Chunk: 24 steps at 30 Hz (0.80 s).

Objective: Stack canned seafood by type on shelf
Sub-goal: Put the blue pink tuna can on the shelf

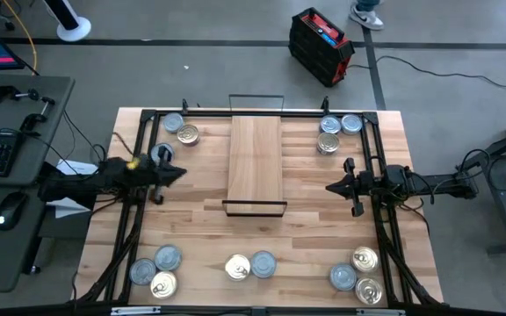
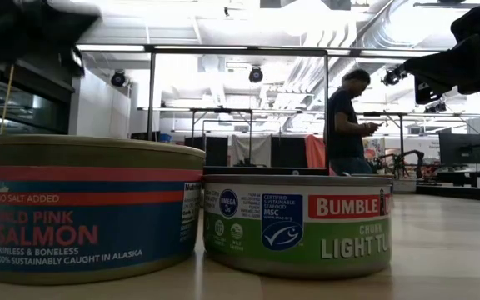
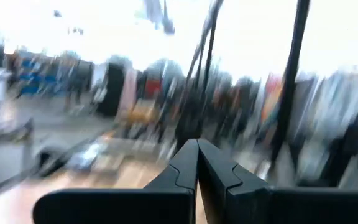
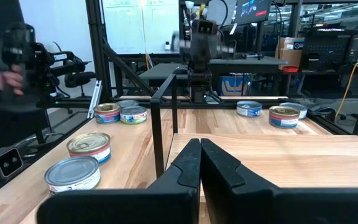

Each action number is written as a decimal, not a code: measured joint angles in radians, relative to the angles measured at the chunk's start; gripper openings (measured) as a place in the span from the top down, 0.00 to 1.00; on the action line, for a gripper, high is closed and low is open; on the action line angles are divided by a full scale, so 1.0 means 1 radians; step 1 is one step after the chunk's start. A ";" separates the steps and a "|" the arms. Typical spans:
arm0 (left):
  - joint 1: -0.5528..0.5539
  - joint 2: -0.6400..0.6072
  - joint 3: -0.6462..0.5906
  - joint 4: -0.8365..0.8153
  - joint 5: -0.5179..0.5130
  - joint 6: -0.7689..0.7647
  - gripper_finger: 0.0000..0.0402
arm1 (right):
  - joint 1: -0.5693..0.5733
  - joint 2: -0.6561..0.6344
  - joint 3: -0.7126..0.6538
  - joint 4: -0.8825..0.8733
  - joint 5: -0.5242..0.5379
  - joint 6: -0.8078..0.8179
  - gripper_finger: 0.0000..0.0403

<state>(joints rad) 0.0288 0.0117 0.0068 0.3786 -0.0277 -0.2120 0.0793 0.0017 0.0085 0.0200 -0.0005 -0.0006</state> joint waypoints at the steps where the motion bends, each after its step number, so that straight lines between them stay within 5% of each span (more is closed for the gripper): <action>1: 0.000 0.003 0.000 0.101 -0.008 -0.083 1.00 | 0.000 0.000 0.000 0.000 0.000 0.000 1.00; 6: 0.000 0.003 0.001 0.440 -0.197 -0.320 1.00 | 0.000 0.001 0.000 0.000 0.000 0.000 1.00; 9: 0.001 0.052 0.041 0.372 -0.353 -0.392 1.00 | 0.000 0.004 0.000 0.000 0.000 0.000 1.00; 13: 0.001 0.221 0.149 0.165 -0.330 -0.523 1.00 | 0.000 0.004 0.000 0.000 0.000 0.000 1.00; 17: 0.002 0.419 0.280 0.013 -0.177 -0.625 1.00 | 0.000 0.004 0.000 0.004 0.009 -0.046 1.00; 24: -0.002 0.577 0.611 -0.505 0.332 -0.583 1.00 | 0.000 0.005 0.000 0.195 0.222 0.039 1.00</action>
<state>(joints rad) 0.0263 0.5885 0.6174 -0.1268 0.3040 -0.7948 0.0792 0.0072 0.0086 0.2154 0.2214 0.0383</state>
